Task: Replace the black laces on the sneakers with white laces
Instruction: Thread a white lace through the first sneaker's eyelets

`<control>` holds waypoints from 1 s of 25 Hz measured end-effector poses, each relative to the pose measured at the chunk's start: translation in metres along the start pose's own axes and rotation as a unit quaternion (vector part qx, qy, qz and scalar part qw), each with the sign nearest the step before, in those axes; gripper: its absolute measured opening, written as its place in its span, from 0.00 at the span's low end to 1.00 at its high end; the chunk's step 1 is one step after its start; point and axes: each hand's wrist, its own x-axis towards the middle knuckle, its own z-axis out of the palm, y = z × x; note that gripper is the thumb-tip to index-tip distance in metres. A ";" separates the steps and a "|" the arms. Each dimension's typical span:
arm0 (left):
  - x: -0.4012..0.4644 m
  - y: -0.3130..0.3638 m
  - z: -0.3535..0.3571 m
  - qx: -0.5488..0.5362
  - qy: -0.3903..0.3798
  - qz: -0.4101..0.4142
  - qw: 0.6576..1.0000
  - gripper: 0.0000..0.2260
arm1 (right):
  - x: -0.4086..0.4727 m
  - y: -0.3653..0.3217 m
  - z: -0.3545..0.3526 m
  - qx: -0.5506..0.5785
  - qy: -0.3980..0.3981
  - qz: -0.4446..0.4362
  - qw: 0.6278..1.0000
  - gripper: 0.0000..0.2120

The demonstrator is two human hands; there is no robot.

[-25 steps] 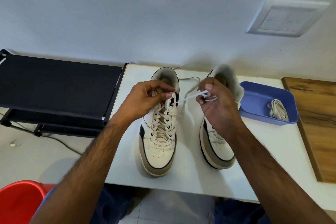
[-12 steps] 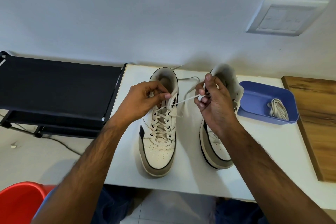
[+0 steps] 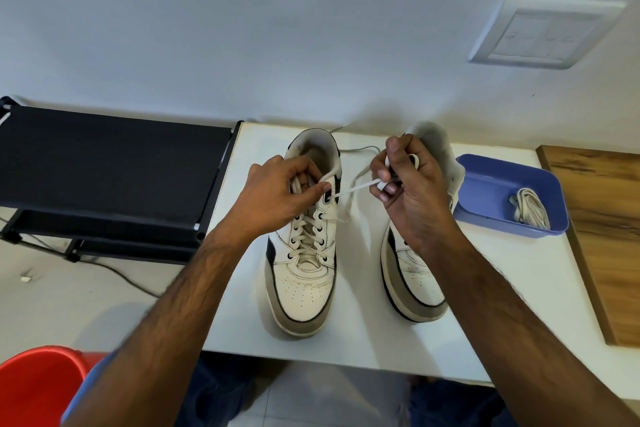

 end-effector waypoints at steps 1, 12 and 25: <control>0.000 0.000 0.000 0.004 -0.002 0.002 1.000 0.10 | 0.001 0.000 -0.001 -0.016 0.001 0.002 1.000 0.10; -0.022 0.028 0.018 0.353 0.066 0.287 0.888 0.15 | 0.016 -0.029 -0.027 -0.130 0.052 -0.045 0.989 0.07; -0.032 0.051 0.009 -0.179 -0.130 0.086 0.972 0.06 | 0.015 -0.020 -0.028 -0.506 -0.070 -0.141 0.848 0.09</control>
